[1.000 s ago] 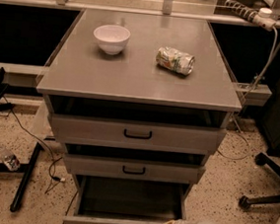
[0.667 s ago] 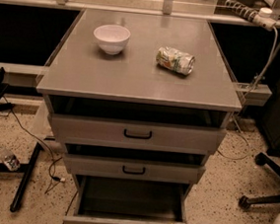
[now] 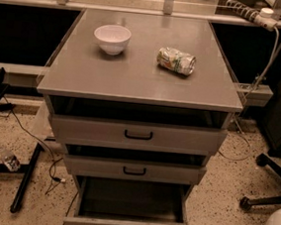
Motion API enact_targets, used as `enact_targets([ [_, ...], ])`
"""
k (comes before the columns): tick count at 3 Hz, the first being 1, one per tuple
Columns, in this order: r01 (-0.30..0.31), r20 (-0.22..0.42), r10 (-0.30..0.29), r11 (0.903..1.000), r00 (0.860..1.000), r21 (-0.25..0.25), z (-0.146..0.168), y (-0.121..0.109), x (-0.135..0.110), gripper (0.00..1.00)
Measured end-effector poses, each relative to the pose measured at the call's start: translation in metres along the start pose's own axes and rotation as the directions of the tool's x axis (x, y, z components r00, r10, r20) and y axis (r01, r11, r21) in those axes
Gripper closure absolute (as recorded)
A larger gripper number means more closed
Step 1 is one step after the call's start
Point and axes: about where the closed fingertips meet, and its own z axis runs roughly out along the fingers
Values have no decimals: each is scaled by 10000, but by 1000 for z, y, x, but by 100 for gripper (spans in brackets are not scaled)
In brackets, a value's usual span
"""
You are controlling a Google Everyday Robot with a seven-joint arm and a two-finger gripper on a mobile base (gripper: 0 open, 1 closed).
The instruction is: Close bottom drawer
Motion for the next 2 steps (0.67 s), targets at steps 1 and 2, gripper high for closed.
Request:
enact_targets([
  [1,-12,3,12,10000,10000,1,1,0,0,81],
  [2,-12,3,12,10000,10000,1,1,0,0,57],
])
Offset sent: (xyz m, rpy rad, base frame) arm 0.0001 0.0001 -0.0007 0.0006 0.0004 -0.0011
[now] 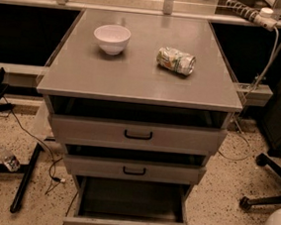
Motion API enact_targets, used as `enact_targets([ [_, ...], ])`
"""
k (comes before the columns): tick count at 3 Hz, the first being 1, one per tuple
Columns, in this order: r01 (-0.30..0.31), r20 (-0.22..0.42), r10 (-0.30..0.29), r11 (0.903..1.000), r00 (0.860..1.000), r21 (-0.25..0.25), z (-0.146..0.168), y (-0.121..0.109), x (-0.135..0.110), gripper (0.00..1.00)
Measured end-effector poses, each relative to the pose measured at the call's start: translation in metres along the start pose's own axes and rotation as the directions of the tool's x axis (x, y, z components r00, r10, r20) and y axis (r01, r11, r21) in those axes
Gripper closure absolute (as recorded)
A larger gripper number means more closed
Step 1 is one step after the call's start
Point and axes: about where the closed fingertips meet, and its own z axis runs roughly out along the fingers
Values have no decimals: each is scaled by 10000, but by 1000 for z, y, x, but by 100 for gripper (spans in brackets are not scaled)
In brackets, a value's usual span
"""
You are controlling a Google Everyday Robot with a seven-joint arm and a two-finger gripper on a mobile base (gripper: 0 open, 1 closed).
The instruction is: Close bottom drawer
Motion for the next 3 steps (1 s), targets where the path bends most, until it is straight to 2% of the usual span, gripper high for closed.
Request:
enact_targets([
  [2,0,0,0,10000,10000,0,0,0,0,12],
  [3,145,201,-145,9999,9997,-28,5,-5,-6,0],
])
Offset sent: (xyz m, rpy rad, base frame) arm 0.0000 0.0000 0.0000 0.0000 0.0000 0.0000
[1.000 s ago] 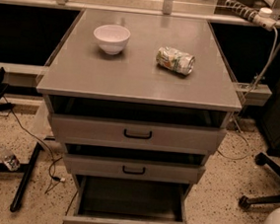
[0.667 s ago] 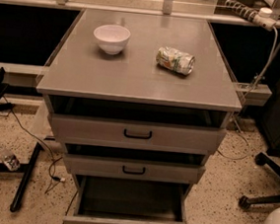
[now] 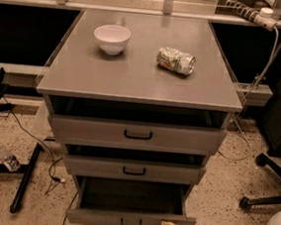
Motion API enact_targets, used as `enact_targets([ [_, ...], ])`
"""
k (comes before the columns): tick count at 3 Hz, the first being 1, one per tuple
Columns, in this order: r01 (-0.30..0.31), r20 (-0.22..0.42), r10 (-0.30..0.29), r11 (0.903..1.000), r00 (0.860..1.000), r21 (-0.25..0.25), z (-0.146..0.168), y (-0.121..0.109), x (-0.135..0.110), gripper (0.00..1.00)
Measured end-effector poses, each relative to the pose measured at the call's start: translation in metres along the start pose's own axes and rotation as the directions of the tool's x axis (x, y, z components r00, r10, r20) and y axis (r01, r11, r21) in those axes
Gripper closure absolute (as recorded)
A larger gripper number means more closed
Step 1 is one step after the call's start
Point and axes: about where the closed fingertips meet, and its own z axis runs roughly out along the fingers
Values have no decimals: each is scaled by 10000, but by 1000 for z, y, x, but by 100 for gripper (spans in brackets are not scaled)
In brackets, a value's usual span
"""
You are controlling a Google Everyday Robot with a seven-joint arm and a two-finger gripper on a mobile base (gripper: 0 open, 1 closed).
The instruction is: Close bottom drawer
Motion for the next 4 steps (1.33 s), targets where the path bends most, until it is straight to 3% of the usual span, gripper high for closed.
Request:
enact_targets([
  [2,1023,273,-1032,9943,9943,302,24,-48,-35,43],
  [3,1535,185,-1547,9867,9878,533,40,-83,-49,66],
  [4,1663,2,-1672,9811,9859,988,49,-121,-52,89],
])
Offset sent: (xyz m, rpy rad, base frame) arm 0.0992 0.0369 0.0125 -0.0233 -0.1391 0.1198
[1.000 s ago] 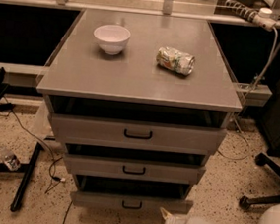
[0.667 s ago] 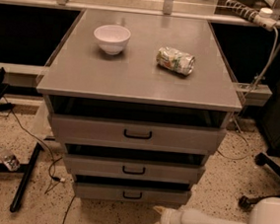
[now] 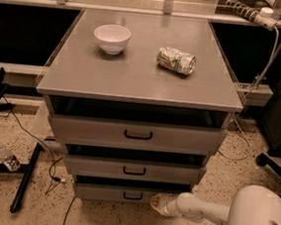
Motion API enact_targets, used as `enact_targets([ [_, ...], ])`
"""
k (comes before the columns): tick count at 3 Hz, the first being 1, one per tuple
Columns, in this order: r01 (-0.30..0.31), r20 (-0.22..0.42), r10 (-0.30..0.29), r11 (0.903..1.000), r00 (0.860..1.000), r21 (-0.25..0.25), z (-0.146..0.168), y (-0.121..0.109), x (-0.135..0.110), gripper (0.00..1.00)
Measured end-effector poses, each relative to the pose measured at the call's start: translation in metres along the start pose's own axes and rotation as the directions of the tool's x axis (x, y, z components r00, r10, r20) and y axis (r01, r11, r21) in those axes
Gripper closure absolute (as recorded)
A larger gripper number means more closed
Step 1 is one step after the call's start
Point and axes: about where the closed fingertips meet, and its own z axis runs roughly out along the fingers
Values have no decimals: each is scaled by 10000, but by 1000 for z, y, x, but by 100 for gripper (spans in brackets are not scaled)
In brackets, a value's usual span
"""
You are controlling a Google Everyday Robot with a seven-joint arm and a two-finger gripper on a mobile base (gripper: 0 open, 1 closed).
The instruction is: Close bottom drawer
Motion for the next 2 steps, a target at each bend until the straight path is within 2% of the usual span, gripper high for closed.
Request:
enact_targets([
  [1,4,-3,-4,10000,10000,64,0,-4,0,85],
  [2,7,-1,-7,10000,10000,60,0,-4,0,62],
])
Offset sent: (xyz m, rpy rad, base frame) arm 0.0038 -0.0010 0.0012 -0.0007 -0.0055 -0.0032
